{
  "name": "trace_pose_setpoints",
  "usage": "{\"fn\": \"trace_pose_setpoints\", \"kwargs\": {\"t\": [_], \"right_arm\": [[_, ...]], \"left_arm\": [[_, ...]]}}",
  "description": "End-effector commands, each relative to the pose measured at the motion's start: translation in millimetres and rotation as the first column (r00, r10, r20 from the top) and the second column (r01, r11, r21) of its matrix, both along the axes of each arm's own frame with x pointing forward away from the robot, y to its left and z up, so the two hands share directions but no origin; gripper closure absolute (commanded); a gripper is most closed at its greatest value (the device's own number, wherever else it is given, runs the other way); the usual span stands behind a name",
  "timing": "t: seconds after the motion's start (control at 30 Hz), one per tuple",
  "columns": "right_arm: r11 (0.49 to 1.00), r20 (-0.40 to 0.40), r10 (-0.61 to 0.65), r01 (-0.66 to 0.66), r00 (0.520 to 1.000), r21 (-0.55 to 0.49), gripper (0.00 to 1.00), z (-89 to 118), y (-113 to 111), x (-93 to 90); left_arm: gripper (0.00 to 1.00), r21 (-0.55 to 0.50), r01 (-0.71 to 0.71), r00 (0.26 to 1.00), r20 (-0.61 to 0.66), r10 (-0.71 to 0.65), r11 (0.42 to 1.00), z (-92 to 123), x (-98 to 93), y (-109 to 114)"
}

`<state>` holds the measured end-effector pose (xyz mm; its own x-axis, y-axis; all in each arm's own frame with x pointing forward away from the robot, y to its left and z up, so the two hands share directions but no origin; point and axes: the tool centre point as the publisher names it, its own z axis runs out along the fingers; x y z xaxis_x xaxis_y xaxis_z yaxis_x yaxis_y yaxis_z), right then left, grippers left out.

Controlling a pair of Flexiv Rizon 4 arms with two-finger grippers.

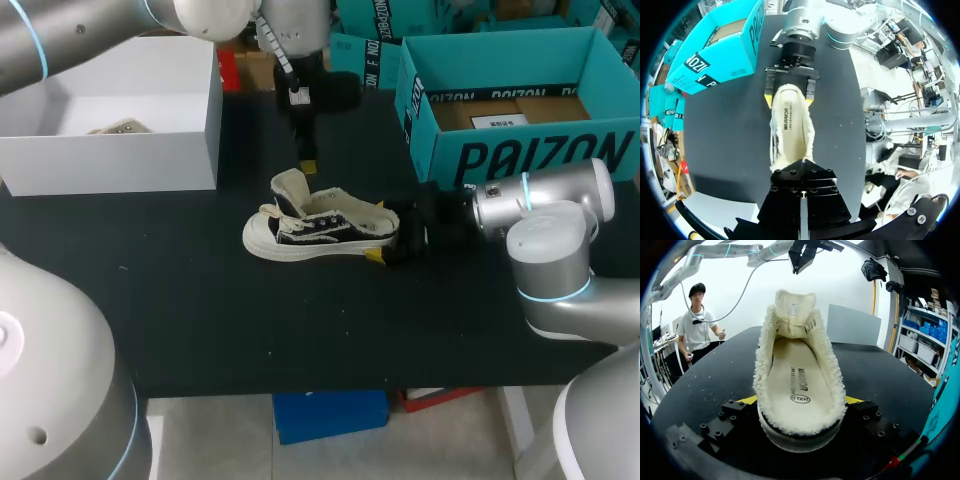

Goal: Take the shoe out of the shoebox, open the shoe tongue, remove and reinsert the insole, then place the shoe into the shoebox

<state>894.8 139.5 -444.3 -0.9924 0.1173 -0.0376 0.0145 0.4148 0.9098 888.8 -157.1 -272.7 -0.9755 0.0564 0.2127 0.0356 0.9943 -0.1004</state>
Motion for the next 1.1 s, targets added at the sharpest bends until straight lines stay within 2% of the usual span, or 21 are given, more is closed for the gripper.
{"fn": "trace_pose_setpoints", "kwargs": {"t": [0.03, 0.33, 0.63, 1.1], "right_arm": [[1.0, -0.002, 0.0, 0.0, 1.0, -0.001, 1.0, -1.2, -1.2, 0.7], [1.0, -0.002, 0.0, 0.0, 1.0, -0.001, 1.0, -1.2, -1.2, 0.7], [1.0, -0.002, 0.0, 0.0, 1.0, -0.001, 1.0, -1.2, -1.2, 0.7], [1.0, -0.002, 0.0, 0.0, 1.0, -0.001, 1.0, -1.2, -1.2, 0.7]], "left_arm": [[1.0, -0.03, 0.011, 1.0, -0.02, -0.011, 1.0, -15.2, 5.3, -0.9], [1.0, -0.063, 0.036, 0.997, -0.067, -0.04, 0.997, -37.1, 4.2, -12.3], [1.0, -0.06, 0.062, 0.993, -0.098, -0.067, 0.996, -65.0, -8.8, -24.8], [1.0, -0.025, 0.05, 0.992, -0.111, -0.052, 0.998, -99.8, -16.2, -25.4]]}}
